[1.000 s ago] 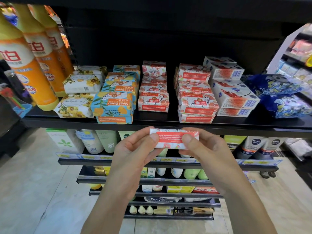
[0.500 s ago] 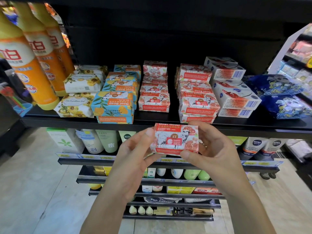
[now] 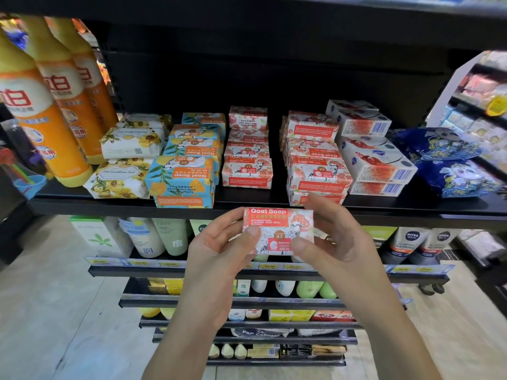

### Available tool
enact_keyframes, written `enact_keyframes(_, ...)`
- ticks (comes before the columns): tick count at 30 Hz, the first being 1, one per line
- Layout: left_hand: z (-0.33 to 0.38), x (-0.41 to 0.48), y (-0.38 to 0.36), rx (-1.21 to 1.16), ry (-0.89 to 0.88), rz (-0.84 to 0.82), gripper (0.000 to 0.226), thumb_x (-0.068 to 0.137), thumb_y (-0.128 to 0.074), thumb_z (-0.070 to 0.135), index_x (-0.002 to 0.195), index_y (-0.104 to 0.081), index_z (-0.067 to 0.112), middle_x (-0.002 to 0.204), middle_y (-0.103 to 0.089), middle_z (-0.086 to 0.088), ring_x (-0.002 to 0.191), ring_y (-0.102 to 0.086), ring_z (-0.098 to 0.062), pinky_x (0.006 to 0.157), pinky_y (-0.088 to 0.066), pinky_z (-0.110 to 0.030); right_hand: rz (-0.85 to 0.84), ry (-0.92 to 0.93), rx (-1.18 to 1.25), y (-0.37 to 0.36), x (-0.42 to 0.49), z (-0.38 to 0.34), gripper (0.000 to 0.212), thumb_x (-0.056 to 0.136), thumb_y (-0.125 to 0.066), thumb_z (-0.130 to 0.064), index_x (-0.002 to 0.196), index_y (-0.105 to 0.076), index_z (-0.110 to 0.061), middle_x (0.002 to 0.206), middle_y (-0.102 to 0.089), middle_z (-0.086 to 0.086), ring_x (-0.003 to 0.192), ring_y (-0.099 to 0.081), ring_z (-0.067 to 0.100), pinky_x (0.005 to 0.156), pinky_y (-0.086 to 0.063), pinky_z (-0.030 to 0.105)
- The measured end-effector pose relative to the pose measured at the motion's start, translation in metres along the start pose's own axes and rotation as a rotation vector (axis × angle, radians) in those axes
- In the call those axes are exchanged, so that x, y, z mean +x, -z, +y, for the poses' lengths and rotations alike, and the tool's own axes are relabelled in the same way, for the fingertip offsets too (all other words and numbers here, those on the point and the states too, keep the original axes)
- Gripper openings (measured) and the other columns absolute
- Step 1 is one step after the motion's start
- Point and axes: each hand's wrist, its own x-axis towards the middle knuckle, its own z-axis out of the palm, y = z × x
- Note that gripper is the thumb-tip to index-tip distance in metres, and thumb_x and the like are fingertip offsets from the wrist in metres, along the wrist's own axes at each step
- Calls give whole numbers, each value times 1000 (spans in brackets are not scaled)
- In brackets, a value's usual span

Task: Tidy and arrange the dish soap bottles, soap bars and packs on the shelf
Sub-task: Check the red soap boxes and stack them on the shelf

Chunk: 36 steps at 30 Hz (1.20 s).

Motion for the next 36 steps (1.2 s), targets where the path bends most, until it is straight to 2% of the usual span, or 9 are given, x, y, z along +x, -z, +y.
enact_keyframes(5,0,3,-6,-10,-7,1,50,80,-85,22,127,-67,18,115,-76,-5,111,-72,-25,93,-55,-42,-19,235,-490,1,5,1,82,71,-89,-40,144,-50,-40,144,-41,-32,140,-40,2,108,-42,25)
enact_keyframes(9,5,9,-11,5,-33,-33,52,77,-88,23,126,-67,20,116,-76,-3,111,-72,-21,92,-55,-39,17,382,-614,7,13,0,69,76,-78,-47,140,-58,-30,139,-44,-31,134,-42,-1,109,-39,20)
enact_keyframes(13,19,17,-19,94,-152,-107,47,79,-77,31,124,-67,24,115,-77,3,107,-72,-13,86,-58,-25,31,426,-636,17,25,-10,68,78,-74,-52,139,-59,-27,133,-51,-23,131,-46,3,107,-41,21)
enact_keyframes(16,25,27,-21,224,-265,-138,41,89,-74,35,127,-67,24,117,-75,7,112,-69,-8,93,-56,-25,46,402,-638,29,41,-24,69,77,-78,-48,140,-58,-29,135,-52,-16,132,-46,4,110,-36,15)
enact_keyframes(20,16,48,-15,646,-442,-74,35,94,-66,46,126,-68,31,123,-67,20,120,-59,3,103,-46,-22,81,319,-681,47,73,-45,71,79,-84,-35,143,-55,-26,133,-51,-14,127,-47,6,109,-44,33)
enact_keyframes(23,-2,65,-8,955,-528,-92,46,90,-68,51,132,-63,34,133,-55,25,128,-44,7,111,-34,-19,94,236,-757,56,103,-54,76,79,-85,-36,146,-52,-22,129,-49,-13,124,-47,8,107,-45,35)
enact_keyframes(27,-33,84,2,1266,-700,-75,51,89,-74,46,134,-65,23,135,-58,7,128,-46,-14,111,-19,-23,109,155,-845,60,135,-50,76,82,-83,-38,149,-50,-22,142,-52,1,128,-53,21,102,-47,38)
enact_keyframes(30,-43,88,3,1297,-755,-18,48,87,-80,31,132,-66,19,133,-62,1,125,-51,-21,108,-24,-28,115,135,-841,61,145,-47,75,83,-83,-38,149,-49,-24,142,-53,3,126,-55,24,101,-48,40)
enact_keyframes(36,-42,89,4,1271,-761,-34,45,88,-79,29,131,-65,21,133,-61,3,124,-46,-14,106,-22,-25,188,149,-855,57,152,-37,72,82,-84,-38,146,-55,-21,142,-52,5,130,-51,25,106,-40,36)
